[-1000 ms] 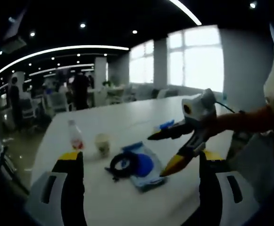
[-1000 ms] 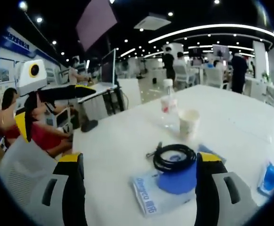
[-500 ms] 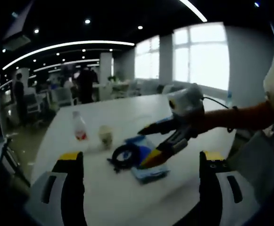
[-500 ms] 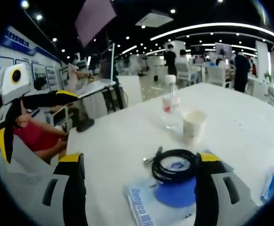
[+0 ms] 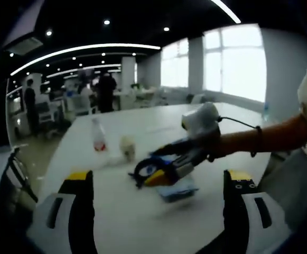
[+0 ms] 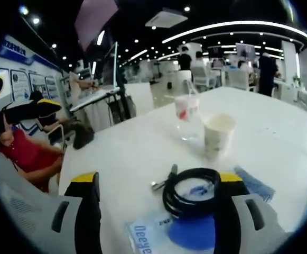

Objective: Arrange the tabletop items into an orderly group along one side of the table until the central work area is clear of visible clutter.

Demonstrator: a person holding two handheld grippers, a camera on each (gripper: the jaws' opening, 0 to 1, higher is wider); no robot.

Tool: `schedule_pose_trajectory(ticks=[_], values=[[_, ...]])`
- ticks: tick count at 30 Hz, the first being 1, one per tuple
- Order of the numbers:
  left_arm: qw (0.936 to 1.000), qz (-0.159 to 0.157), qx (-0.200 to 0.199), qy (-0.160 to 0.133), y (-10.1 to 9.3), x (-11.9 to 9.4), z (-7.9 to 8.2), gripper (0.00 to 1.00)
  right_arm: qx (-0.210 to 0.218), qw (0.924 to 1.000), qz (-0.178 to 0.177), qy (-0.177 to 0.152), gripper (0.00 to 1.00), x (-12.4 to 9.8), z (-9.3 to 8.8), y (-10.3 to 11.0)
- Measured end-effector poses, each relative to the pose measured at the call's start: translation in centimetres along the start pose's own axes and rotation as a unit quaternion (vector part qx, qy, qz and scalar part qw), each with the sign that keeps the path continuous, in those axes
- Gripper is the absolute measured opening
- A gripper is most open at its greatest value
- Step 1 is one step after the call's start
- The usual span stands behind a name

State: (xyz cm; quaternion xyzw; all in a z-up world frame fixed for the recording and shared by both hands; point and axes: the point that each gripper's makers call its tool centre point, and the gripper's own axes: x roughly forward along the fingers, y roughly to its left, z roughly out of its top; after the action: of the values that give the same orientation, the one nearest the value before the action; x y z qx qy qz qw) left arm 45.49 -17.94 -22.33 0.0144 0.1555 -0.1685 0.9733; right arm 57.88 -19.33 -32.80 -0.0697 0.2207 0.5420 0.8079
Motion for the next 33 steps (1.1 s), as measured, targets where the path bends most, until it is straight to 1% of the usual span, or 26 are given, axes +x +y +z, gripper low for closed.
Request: schedule_pose_trajectory(ticks=[4, 8, 12, 16, 18, 19, 21, 23, 26, 30, 33], values=[[1.0000, 0.003, 0.000, 0.008, 0.1, -0.1, -0.4, 0.99, 0.006, 1.0000, -0.001, 0.003, 0.86, 1.0, -0.4, -0.3], [0.9999, 0.008, 0.004, 0.014, 0.3, 0.1, -0.7, 0.99, 0.011, 0.9999, -0.002, 0.004, 0.81, 2.1, -1.0, -0.3], [0.9998, 0.007, 0.010, 0.016, 0.3, 0.2, -0.8, 0.99, 0.006, 0.9997, -0.019, 0.014, 0.72, 2.9, -1.5, -0.9], [0.9998, 0.004, 0.014, 0.016, 0.2, 0.3, -1.0, 0.99, 0.023, 0.9993, -0.024, 0.016, 0.69, 3.7, -1.7, -1.0], [0.9997, 0.004, 0.015, 0.017, 0.3, 0.3, -1.1, 0.99, 0.026, 0.9989, -0.032, 0.020, 0.64, 4.1, -1.8, -1.2], [0.9997, 0.006, 0.016, 0.017, 0.4, 0.3, -1.1, 0.99, 0.038, 0.9982, -0.041, 0.023, 0.62, 4.3, -1.9, -1.5], [0.9997, 0.007, 0.015, 0.016, 0.5, 0.3, -1.1, 0.99, 0.045, 0.9969, -0.057, 0.031, 0.55, 4.5, -2.1, -2.0], [0.9998, 0.006, 0.012, 0.017, 0.5, 0.4, -1.1, 0.99, 0.045, 0.9963, -0.065, 0.033, 0.51, 4.6, -2.0, -2.3], [0.9997, 0.006, 0.015, 0.020, 0.5, 0.4, -1.2, 0.99, 0.067, 0.9943, -0.073, 0.039, 0.49, 4.9, -2.2, -2.4], [0.9998, 0.005, 0.012, 0.017, 0.4, 0.5, -1.1, 0.99, 0.073, 0.9933, -0.077, 0.046, 0.45, 5.0, -2.1, -2.3], [0.9997, 0.004, 0.015, 0.018, 0.4, 0.5, -1.1, 0.99, 0.075, 0.9926, -0.080, 0.052, 0.44, 5.2, -2.2, -2.0]])
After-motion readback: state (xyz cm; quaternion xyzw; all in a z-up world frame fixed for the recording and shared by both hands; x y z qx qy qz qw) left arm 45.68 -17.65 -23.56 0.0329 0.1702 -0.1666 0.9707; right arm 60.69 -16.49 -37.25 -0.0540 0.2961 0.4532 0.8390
